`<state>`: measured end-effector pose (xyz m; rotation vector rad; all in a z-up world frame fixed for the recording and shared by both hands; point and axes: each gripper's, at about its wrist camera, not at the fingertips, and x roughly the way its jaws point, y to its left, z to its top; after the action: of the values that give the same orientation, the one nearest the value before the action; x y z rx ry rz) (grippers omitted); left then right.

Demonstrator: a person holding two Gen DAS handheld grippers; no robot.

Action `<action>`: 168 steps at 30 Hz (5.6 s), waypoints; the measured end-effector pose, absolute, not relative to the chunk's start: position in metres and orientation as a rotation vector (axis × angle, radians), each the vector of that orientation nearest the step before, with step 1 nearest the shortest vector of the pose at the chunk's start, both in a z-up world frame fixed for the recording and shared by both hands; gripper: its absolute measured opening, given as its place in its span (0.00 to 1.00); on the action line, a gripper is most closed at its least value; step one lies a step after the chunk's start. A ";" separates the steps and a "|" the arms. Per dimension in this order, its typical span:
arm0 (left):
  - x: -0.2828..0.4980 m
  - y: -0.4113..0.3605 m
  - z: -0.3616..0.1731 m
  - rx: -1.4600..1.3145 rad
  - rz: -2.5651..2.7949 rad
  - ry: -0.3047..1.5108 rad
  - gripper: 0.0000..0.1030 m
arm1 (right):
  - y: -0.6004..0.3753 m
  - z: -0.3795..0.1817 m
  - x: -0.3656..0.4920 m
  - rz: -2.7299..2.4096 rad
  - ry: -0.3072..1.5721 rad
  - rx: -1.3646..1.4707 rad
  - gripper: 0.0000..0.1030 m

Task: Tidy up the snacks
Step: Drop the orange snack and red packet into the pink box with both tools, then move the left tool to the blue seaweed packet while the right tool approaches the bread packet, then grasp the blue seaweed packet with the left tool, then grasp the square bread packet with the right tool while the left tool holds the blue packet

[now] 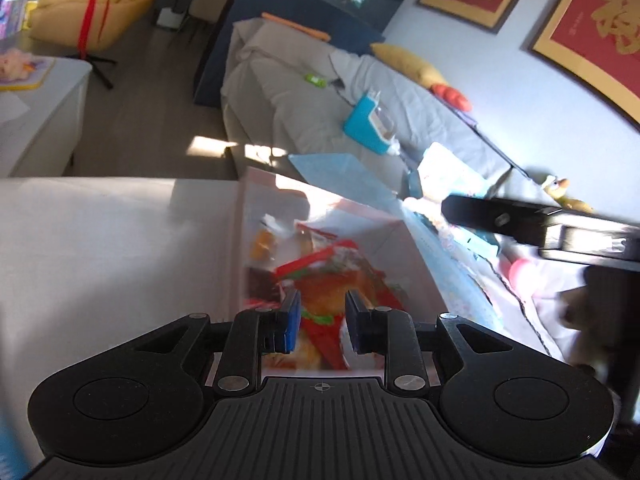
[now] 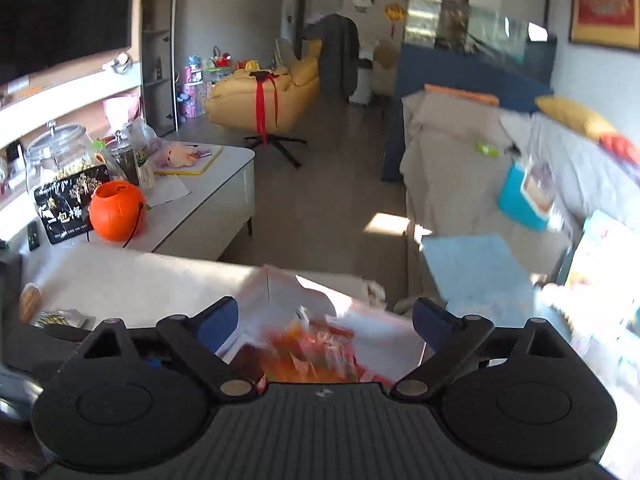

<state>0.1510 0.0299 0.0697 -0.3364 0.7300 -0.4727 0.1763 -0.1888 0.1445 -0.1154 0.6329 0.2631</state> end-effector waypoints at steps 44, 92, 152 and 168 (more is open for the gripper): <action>0.059 0.197 0.035 -0.302 -0.048 0.729 0.24 | -0.056 0.015 0.048 0.613 0.847 -0.245 0.92; 0.083 0.067 0.037 0.063 -0.174 0.837 0.36 | -0.123 0.003 0.050 0.514 0.780 -0.167 1.00; 0.145 0.078 0.031 0.087 -0.089 0.952 0.81 | -0.131 -0.009 0.035 0.533 0.757 -0.126 1.00; 0.168 0.059 0.020 0.095 -0.175 0.906 0.87 | -0.132 -0.009 0.036 0.544 0.761 -0.135 1.00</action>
<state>0.1679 0.0589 0.0198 0.0946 0.9062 -0.1752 0.0362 -0.1317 -0.0092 -0.1350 0.7614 0.5443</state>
